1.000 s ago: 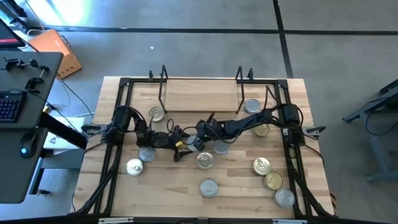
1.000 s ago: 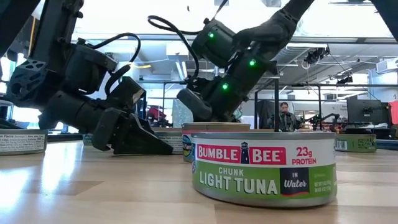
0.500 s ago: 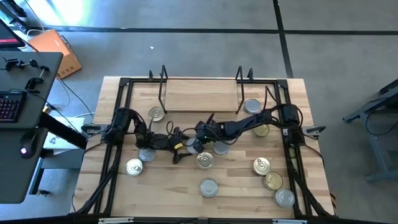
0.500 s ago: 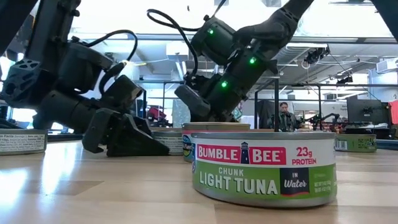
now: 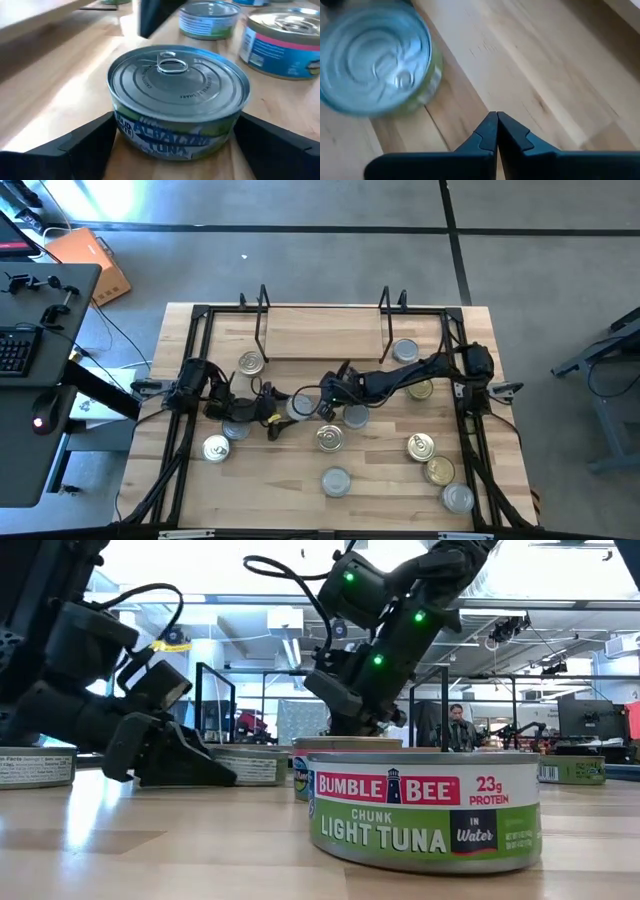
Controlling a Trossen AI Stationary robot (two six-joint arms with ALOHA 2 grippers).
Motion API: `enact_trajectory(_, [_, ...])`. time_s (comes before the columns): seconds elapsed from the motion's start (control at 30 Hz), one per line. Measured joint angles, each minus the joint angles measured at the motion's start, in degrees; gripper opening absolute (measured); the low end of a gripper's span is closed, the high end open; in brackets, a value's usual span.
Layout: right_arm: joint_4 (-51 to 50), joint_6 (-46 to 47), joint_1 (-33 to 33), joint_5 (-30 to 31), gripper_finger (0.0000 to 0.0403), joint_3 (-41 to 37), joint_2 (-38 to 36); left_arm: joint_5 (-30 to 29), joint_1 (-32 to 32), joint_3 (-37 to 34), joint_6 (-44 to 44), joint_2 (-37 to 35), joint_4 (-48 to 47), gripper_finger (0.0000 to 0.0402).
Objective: Stack canned seafood by type on shelf
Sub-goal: Put the top right green and blue tuna can on the shelf
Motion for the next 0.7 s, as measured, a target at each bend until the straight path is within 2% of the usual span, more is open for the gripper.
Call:
enact_trajectory(0.3, [-9.19, 6.96, 4.36, 6.59, 0.0, -0.07, -0.02, -5.4, -1.97, -6.35, -1.11, -11.25, 0.08, 0.037])
enact_trajectory(0.53, [-7.4, 7.1, 6.24, 8.68, 0.0, -0.19, -0.04, -5.68, -1.93, -5.64, -0.18, -16.43, -10.43, 0.037])
enact_trajectory(0.7, [-0.38, 4.26, 6.17, 7.5, 0.0015, -0.2, -0.04, -5.69, -1.91, -4.44, -0.63, -16.85, -14.85, 0.037])
